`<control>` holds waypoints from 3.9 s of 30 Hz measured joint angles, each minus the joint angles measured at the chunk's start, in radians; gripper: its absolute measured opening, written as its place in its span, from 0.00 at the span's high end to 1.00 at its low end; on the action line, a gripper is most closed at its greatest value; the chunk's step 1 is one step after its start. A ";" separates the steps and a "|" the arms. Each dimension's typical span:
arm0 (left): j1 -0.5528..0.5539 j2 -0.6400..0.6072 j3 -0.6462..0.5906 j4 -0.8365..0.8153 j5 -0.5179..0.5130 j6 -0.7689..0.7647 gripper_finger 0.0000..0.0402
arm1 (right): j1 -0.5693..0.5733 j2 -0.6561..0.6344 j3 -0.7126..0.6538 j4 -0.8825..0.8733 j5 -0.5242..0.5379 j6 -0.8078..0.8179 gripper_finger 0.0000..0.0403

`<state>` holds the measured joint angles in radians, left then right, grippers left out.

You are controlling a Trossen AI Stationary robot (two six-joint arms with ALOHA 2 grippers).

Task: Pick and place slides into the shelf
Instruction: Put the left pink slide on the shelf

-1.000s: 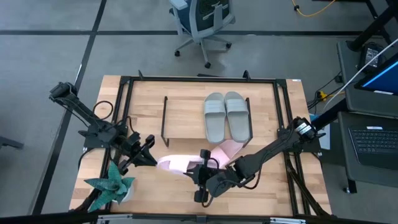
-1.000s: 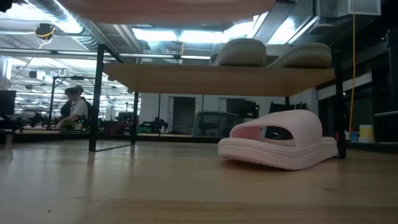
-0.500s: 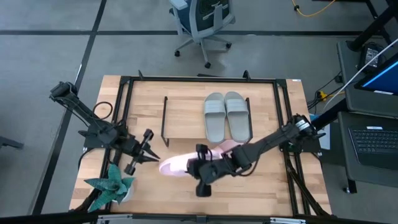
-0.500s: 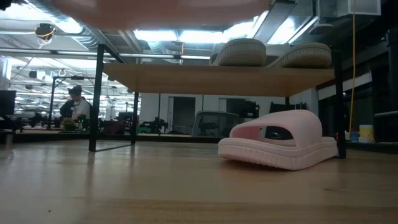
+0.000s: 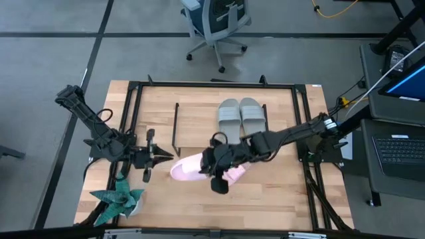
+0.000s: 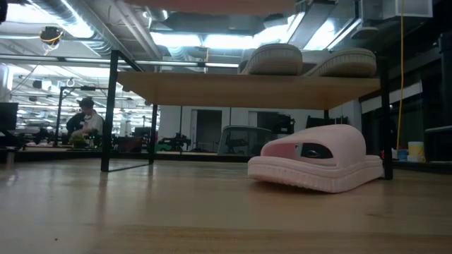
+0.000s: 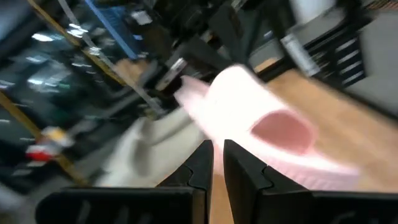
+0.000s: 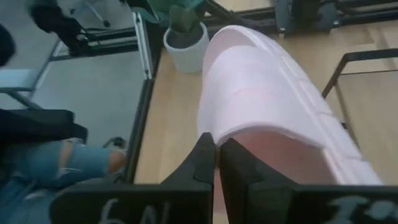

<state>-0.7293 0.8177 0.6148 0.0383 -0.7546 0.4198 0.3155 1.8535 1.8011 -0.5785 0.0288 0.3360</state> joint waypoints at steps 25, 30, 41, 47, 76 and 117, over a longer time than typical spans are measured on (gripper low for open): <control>0.020 0.150 0.008 0.043 -0.358 0.418 0.92 | -0.264 -0.064 0.101 -0.226 -0.454 -0.297 0.98; 0.038 0.167 0.008 0.143 -0.356 0.557 0.92 | -0.265 -0.064 0.108 -0.229 -0.449 -0.316 0.98; 0.002 0.169 0.008 0.347 -0.352 0.865 0.82 | -0.275 -0.063 0.101 -0.237 -0.446 -0.284 0.98; 0.005 0.171 0.008 0.431 -0.204 0.917 0.80 | -0.274 -0.063 0.101 -0.232 -0.423 -0.262 0.98; 0.045 0.445 0.200 0.309 -0.406 1.163 0.80 | -0.274 -0.063 0.100 -0.193 -0.420 -0.185 0.98; 0.081 0.451 0.200 0.354 -0.403 1.322 0.80 | -0.274 -0.063 0.100 -0.153 -0.453 -0.184 0.98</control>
<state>-0.6478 1.2682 0.8146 0.3919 -1.1573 1.7419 0.0414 1.7908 1.9011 -0.7314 -0.4245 0.1524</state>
